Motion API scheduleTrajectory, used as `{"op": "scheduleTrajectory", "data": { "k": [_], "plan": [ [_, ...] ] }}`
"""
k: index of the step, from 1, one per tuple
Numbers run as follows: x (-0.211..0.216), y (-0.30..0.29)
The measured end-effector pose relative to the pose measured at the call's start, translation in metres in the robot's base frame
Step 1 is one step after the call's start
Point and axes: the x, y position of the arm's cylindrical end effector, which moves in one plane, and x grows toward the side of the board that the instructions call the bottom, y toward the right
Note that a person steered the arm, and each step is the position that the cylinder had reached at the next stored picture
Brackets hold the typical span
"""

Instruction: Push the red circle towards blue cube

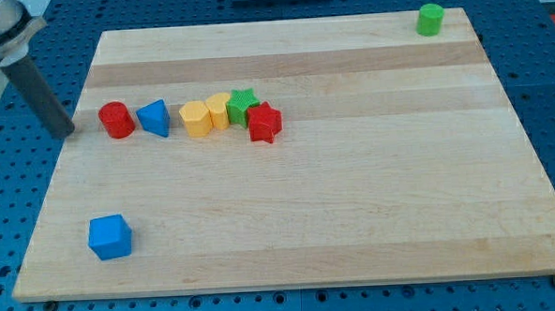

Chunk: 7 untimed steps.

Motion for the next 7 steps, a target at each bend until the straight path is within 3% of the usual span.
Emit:
{"op": "scheduleTrajectory", "data": {
  "k": [1,5,7],
  "plan": [
    [-0.021,0.017],
    [-0.025,0.097],
    [-0.011,0.084]
  ]
}}
